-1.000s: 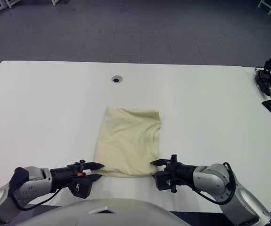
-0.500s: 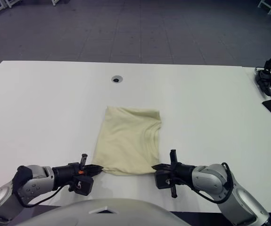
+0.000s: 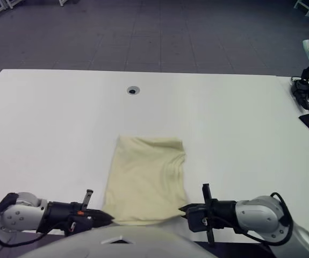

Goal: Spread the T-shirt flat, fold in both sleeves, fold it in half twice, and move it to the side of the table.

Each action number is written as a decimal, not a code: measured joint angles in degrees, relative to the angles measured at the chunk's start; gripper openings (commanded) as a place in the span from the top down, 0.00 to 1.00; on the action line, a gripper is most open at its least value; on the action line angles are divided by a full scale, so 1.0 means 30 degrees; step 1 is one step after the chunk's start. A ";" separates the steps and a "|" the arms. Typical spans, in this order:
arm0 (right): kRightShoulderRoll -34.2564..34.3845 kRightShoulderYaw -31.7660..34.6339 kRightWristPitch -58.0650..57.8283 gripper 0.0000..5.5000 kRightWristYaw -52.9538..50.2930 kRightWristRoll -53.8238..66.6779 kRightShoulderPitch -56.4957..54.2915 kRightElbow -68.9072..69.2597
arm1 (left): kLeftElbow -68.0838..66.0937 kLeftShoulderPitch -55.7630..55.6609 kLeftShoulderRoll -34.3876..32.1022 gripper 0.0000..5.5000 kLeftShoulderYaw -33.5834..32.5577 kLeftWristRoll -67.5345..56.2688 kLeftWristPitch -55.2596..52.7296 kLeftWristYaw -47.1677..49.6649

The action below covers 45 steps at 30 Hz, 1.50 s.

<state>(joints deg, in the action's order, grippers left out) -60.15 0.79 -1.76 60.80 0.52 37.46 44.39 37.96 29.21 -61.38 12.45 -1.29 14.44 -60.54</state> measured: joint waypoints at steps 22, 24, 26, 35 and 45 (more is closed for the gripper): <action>-0.2173 0.5172 -0.5386 0.98 0.4435 0.9595 -0.4209 0.0017 | 0.0371 -0.2697 0.0042 1.00 -0.4927 -1.0578 -0.3922 -0.1702; -0.2189 0.3991 -0.6149 0.98 0.4370 1.0180 -0.6500 -0.1390 | -0.1230 -0.4028 0.0643 1.00 -0.4370 -1.0876 -0.4487 -0.2119; -0.2104 0.2733 -0.7044 0.98 0.4344 1.0584 -0.8583 -0.2663 | -0.2799 -0.4941 0.0997 1.00 -0.3846 -1.0867 -0.4869 -0.2742; -0.0380 -0.2428 -0.8069 0.98 0.5168 0.9026 -1.4282 -0.8252 | -0.8296 -1.0023 0.3880 1.00 -0.1461 -0.9597 -0.5909 -0.3996; 0.0650 -0.4666 -0.7505 0.98 0.6029 0.6615 -1.6783 -1.1908 | -1.0325 -1.3206 0.6853 1.00 -0.0028 -0.6718 -0.6023 -0.2791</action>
<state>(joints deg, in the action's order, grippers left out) -58.20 -13.21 -24.28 78.88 20.36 -12.89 8.67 6.98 -10.41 -40.82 12.36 -21.44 -3.63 -68.91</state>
